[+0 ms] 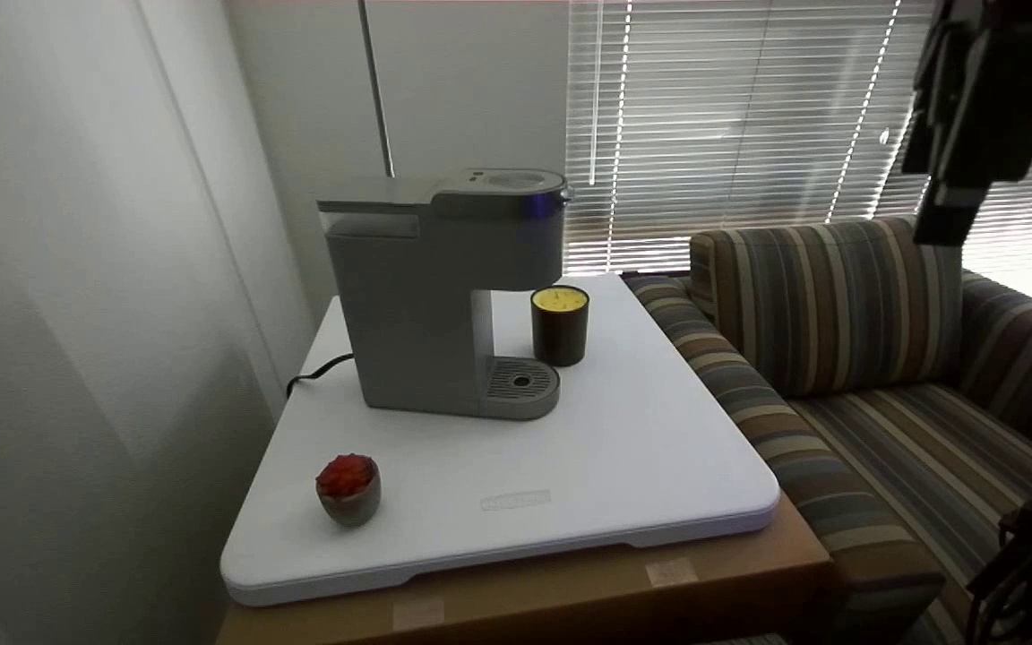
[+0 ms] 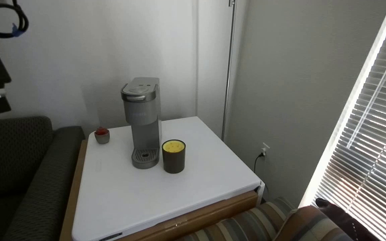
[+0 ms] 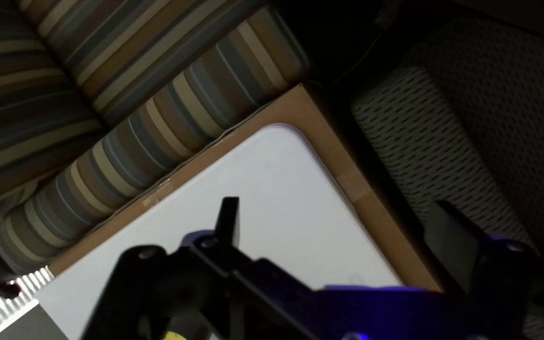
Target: Open the coffee maker
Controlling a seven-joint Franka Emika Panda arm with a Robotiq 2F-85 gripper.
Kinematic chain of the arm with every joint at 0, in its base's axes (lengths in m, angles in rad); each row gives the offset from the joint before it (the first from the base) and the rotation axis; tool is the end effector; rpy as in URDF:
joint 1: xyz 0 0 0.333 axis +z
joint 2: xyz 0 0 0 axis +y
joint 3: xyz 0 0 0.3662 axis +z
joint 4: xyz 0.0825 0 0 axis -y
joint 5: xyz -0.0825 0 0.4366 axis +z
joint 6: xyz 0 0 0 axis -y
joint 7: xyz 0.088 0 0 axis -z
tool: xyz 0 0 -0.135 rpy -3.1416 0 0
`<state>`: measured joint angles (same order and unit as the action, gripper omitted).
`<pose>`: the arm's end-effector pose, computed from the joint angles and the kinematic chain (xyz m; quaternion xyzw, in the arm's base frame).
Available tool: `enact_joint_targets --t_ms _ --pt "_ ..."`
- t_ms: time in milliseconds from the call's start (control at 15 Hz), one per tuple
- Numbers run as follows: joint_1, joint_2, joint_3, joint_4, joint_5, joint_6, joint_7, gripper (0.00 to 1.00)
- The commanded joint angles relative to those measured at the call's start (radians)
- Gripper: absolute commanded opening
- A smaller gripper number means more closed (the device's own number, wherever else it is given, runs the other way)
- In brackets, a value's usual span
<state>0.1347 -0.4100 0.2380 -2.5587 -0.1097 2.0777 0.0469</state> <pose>0.3946 0.1424 0.3880 0.9786 0.1782 -0.0224 0.1002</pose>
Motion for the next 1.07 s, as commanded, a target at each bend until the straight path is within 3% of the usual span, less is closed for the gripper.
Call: enact_joint_targets --t_ms 0,533,800,1000 --pt "0.013 -0.036 -0.012 -0.014 0.018 -0.042 0.083 1.00" --pt "0.038 -0.066 0.003 -0.002 0.036 -0.038 0.132 1.00" --pt "0.008 -0.005 0.030 0.019 -0.074 0.117 0.160 1.00" --pt "-0.014 0.028 0.008 0.012 -0.155 0.231 0.133 1.00"
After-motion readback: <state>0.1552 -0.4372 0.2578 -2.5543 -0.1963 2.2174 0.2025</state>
